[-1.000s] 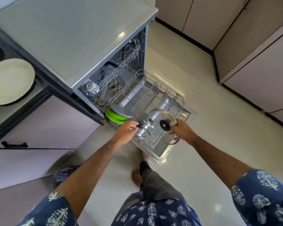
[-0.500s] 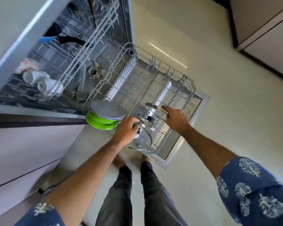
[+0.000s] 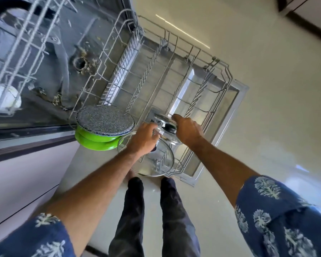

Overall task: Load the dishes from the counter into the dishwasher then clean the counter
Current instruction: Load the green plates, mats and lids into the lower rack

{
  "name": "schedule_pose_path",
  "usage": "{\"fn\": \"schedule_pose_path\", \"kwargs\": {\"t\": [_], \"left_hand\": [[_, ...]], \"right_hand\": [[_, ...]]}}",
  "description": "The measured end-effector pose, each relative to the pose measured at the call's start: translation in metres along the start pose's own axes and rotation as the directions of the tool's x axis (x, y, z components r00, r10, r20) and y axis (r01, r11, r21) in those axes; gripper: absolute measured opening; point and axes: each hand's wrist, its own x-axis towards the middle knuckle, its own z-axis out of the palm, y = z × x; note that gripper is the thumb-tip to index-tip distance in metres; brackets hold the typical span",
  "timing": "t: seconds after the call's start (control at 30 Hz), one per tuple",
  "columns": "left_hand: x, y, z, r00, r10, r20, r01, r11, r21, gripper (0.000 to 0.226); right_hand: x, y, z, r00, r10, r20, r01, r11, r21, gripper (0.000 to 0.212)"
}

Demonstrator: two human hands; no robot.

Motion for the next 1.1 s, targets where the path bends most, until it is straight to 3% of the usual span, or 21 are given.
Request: {"fn": "schedule_pose_path", "kwargs": {"t": [0.1, 0.27, 0.4, 0.67, 0.77, 0.93, 1.1], "left_hand": [[0.004, -0.002, 0.003, 1.0, -0.006, -0.004, 0.006, 1.0, -0.012, 0.04], [0.006, -0.002, 0.001, 1.0, -0.014, 0.014, 0.014, 1.0, -0.002, 0.047], [0.0, 0.004, -0.003, 1.0, -0.003, 0.007, 0.003, 1.0, 0.002, 0.05], [-0.063, 0.029, -0.047, 0.994, -0.015, -0.112, 0.025, 0.996, 0.085, 0.051], [-0.115, 0.043, -0.077, 0.975, 0.012, -0.22, 0.026, 0.985, 0.168, 0.049], [-0.231, 0.052, -0.125, 0.923, 0.002, -0.384, 0.113, 0.954, 0.278, 0.055], [-0.347, 0.038, -0.143, 0.857, -0.169, -0.487, 0.315, 0.92, 0.234, 0.069]], "right_hand": [[0.007, -0.001, 0.011, 0.999, -0.006, 0.034, 0.007, 1.0, -0.013, 0.051], [0.017, 0.005, 0.01, 0.989, -0.024, 0.148, 0.007, 0.993, 0.114, 0.068], [0.016, 0.008, -0.006, 0.969, -0.033, 0.244, 0.024, 0.999, 0.038, 0.072], [-0.038, -0.034, -0.081, 0.97, -0.228, 0.09, 0.236, 0.967, -0.098, 0.058], [-0.078, -0.068, -0.119, 0.929, -0.355, 0.104, 0.366, 0.923, -0.122, 0.058], [-0.158, -0.148, -0.169, 0.791, -0.594, 0.149, 0.612, 0.762, -0.213, 0.067], [-0.231, -0.227, -0.181, 0.611, -0.767, 0.194, 0.777, 0.536, -0.33, 0.076]]}}
